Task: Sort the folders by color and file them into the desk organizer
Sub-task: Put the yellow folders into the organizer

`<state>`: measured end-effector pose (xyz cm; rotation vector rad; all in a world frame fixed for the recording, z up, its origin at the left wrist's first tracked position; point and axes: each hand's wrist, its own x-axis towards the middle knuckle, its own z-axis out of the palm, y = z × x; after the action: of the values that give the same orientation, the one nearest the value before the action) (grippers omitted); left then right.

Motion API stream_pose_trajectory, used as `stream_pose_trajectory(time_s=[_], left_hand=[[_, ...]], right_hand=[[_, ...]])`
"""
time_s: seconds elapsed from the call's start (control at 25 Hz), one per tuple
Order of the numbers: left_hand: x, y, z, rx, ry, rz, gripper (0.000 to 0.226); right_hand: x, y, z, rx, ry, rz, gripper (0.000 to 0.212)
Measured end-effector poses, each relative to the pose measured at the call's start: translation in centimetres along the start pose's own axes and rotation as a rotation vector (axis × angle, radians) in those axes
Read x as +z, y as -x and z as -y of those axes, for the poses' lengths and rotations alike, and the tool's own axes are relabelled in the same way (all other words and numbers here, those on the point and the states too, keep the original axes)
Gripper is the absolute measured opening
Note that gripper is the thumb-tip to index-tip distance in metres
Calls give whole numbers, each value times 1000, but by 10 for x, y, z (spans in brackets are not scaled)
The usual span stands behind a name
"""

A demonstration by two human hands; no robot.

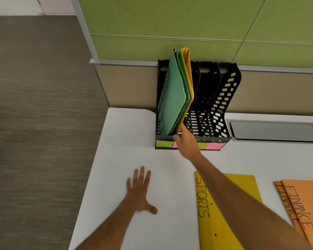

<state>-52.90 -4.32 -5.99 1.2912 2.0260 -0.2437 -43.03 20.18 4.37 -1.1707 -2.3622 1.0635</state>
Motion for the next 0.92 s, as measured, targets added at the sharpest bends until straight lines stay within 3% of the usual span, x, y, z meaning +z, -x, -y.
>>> stream_pose_trajectory(time_s=[0.2, 0.52, 0.72, 0.92], left_hand=[[-8, 8, -5, -1, 9, -21, 152], [52, 76, -16, -4, 30, -53, 139], [96, 112, -54, -43, 112, -45, 137], [108, 124, -113, 41, 211, -42, 106]], right_hand=[[-4, 131, -66, 37, 173, 174, 68], [-72, 350, -179, 304, 196, 99, 67], [-79, 412, -209, 390, 231, 127, 65], [-99, 419, -237, 357, 338, 228, 70]])
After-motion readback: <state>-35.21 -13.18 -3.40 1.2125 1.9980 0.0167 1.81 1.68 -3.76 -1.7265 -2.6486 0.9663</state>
